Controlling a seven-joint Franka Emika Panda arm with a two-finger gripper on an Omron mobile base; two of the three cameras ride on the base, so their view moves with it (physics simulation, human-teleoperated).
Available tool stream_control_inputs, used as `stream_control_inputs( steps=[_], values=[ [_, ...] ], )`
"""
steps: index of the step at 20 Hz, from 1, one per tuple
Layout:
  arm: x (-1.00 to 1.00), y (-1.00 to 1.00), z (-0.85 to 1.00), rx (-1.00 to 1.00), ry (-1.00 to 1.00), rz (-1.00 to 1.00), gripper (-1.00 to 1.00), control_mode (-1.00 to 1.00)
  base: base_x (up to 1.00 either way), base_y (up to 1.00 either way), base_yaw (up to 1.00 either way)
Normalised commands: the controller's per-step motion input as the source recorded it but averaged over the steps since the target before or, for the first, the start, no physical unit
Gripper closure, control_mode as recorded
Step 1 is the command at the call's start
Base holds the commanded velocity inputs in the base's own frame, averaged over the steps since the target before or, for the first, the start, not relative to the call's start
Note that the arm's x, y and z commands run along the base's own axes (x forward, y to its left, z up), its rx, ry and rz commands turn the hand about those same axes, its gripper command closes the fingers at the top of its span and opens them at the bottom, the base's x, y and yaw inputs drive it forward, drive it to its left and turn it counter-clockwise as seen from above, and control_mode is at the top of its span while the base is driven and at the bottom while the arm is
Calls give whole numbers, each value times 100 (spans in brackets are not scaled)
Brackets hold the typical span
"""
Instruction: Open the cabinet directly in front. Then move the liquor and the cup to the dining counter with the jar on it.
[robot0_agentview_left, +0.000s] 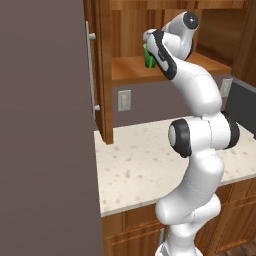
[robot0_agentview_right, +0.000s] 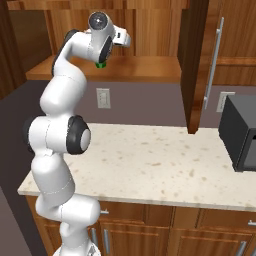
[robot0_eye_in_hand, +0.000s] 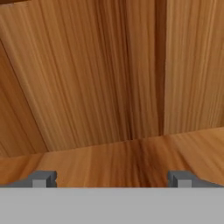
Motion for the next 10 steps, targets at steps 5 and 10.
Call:
stream_control_inputs(
  steps=[5, 10],
  values=[
    [0, 0, 0, 0, -23, 0, -100, -100, 0, 0, 0],
    [0, 0, 0, 0, -8, 0, -100, -100, 0, 0, 0]
  ],
)
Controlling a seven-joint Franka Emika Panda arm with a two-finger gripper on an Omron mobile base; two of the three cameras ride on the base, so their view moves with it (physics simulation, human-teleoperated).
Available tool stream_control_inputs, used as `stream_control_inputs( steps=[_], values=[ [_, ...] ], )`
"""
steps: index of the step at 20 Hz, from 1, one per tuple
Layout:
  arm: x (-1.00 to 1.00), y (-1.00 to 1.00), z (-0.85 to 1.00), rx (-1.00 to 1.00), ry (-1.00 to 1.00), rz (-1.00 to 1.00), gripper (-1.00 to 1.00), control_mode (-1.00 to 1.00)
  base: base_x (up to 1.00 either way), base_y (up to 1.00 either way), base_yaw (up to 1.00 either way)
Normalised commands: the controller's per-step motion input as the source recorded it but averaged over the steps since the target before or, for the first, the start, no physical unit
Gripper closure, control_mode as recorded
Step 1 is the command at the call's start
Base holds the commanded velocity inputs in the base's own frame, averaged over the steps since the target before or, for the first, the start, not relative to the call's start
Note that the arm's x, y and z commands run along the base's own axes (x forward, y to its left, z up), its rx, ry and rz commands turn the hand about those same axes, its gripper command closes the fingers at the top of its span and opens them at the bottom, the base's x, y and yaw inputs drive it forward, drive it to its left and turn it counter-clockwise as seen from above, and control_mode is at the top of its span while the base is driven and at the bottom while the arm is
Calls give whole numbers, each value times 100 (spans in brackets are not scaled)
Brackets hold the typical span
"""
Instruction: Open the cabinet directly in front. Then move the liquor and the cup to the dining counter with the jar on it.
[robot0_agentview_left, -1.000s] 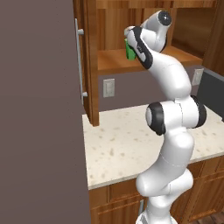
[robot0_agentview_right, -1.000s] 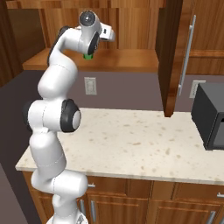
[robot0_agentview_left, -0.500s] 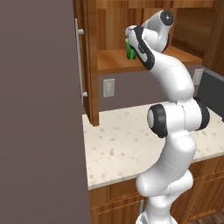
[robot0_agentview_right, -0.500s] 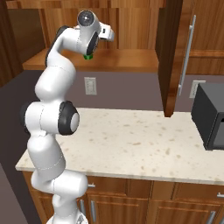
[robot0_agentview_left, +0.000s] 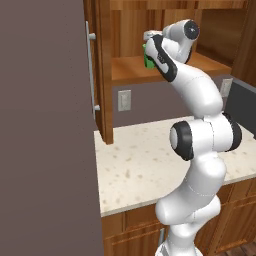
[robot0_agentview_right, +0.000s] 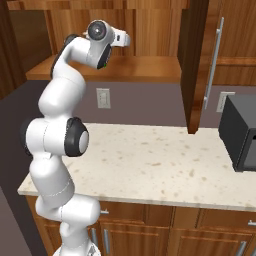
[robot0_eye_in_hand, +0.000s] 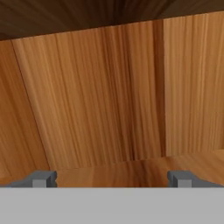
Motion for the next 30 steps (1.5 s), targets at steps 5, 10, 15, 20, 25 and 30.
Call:
stream_control_inputs(
  steps=[5, 10, 15, 20, 25, 30],
  values=[
    [-12, -1, 0, 0, 0, 0, -100, -100, 0, 0, 0],
    [-11, -8, 10, 3, 2, 0, -100, -100, 0, 0, 0],
    [-5, -3, 2, 0, 1, 0, -100, -100, 0, 0, 0],
    [0, 0, 0, 0, 1, 0, -100, -100, 0, 0, 0],
    [-7, 0, 0, 0, 3, 0, -100, -100, 0, 0, 0],
    [-3, 0, 0, 0, 6, 0, -100, -100, 0, 0, 0]
  ],
)
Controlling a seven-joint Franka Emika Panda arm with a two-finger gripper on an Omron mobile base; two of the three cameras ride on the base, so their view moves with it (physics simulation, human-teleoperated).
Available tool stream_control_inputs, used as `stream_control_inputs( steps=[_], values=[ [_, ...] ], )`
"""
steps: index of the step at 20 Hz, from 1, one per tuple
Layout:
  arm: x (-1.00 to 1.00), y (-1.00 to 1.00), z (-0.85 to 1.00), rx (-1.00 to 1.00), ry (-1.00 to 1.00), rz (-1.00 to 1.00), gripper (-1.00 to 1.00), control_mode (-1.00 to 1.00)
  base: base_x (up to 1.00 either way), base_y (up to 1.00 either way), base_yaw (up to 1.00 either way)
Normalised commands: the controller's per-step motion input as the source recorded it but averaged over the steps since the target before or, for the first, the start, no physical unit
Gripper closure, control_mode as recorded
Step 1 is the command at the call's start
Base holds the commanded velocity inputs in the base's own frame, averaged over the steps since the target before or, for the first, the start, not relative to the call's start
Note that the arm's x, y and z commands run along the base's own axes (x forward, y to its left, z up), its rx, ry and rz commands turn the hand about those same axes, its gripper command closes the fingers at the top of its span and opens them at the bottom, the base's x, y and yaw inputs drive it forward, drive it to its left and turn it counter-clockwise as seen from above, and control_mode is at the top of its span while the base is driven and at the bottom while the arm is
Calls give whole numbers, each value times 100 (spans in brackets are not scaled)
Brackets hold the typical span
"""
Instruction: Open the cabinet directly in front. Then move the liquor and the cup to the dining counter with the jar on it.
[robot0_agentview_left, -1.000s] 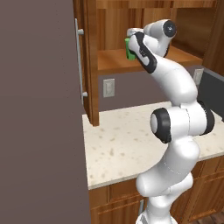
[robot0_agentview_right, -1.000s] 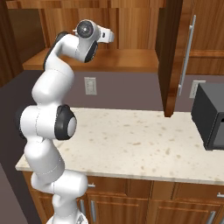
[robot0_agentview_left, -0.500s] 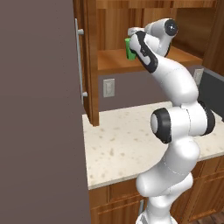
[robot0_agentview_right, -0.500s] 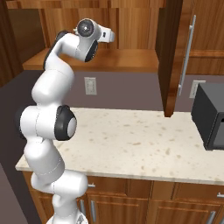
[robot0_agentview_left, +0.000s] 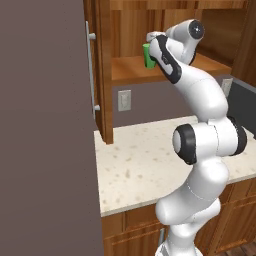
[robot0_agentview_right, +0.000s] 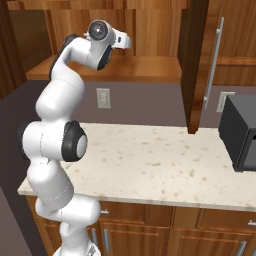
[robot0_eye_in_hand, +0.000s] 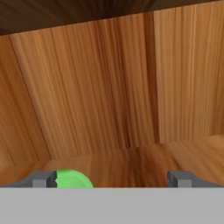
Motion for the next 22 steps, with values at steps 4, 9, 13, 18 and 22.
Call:
stream_control_inputs(
  steps=[4, 9, 13, 18, 22],
  values=[
    [0, 0, 0, 0, 8, 0, -100, -100, 0, 0, 0],
    [0, 0, 0, 0, 6, 0, -100, -100, 0, 0, 0],
    [0, 0, -2, 0, 0, 0, -100, -100, 0, 0, 0],
    [0, 0, -16, 0, 0, 0, -100, -100, 0, 0, 0],
    [0, 0, -21, 0, 0, 0, -100, -100, 0, 0, 0]
  ],
)
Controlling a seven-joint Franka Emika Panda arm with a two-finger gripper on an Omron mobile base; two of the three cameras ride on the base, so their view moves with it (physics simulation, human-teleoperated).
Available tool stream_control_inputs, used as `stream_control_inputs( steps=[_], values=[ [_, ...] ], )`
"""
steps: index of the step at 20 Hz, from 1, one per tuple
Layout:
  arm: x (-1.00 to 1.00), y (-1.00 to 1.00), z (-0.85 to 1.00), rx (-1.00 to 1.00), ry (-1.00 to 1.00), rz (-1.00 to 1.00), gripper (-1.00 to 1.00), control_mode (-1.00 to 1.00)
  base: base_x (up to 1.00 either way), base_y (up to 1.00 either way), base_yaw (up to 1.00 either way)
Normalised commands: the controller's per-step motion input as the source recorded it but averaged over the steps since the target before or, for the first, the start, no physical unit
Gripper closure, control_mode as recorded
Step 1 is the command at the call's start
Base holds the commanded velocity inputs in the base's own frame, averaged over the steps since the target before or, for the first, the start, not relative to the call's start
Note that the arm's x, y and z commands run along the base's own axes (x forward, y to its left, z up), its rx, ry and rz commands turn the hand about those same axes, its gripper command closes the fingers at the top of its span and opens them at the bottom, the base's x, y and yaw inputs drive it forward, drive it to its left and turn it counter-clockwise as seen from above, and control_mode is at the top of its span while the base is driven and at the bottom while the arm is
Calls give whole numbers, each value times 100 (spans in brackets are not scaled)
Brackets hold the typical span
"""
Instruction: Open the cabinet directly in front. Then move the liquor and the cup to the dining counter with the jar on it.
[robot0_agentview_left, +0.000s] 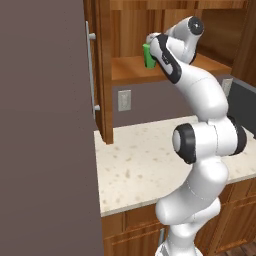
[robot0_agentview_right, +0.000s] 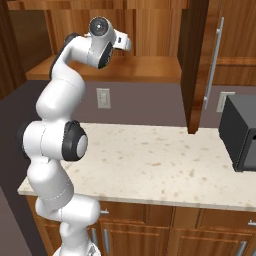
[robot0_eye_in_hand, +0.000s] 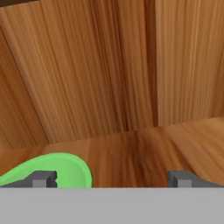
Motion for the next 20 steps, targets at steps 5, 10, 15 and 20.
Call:
stream_control_inputs(
  steps=[5, 10, 15, 20],
  values=[
    [0, 0, -26, 0, 0, 0, -100, -100, 0, 0, 0],
    [0, 0, -26, -1, 0, 0, -100, -100, 0, 0, 0],
    [2, 4, -22, -4, 0, 0, 100, -100, 0, 0, 0],
    [1, 4, -22, -2, 0, 0, 100, -100, 0, 0, 0]
  ],
)
